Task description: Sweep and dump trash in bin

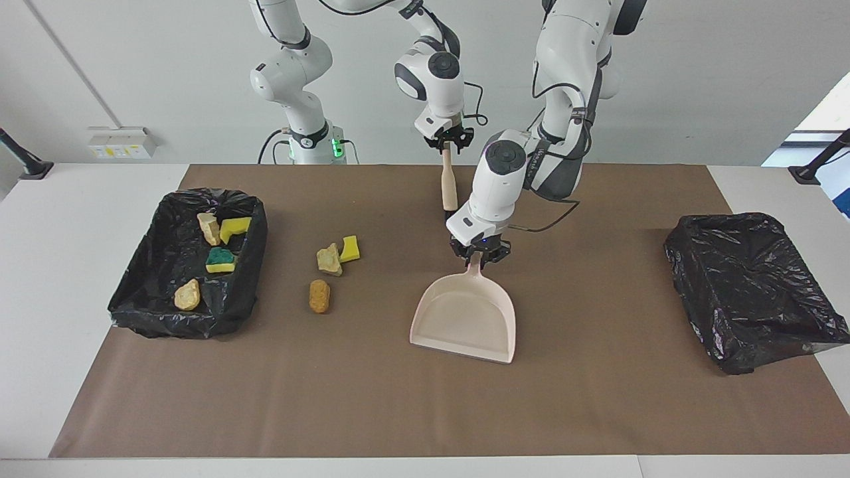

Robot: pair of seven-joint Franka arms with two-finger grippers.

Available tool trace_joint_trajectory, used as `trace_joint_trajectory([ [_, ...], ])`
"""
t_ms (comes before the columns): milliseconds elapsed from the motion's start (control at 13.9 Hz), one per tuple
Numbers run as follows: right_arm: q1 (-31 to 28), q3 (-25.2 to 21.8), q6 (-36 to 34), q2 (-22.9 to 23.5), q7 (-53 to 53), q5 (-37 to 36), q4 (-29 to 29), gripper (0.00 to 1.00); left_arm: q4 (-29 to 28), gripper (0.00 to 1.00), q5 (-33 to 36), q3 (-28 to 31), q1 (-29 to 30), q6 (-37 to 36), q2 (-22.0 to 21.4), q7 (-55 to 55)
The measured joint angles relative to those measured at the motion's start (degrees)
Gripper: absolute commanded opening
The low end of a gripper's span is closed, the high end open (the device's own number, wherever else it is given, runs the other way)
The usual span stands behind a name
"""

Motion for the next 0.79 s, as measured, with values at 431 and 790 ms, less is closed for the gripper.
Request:
trace_joint_trajectory([
  [431, -1.72, -0.91, -7.55, -3.96, 2.21, -1.08, 0.66, 0.0, 1.95, 0.0, 0.15, 1.1, 3.32, -2.62, -1.79, 21.96],
  [790, -8.02, -1.13, -23.82, -10.52, 2.0, -8.49, 3.29, 0.0, 3.41, 0.0, 3.0, 1.19, 5.53, -6.92, -2.21, 42.44],
])
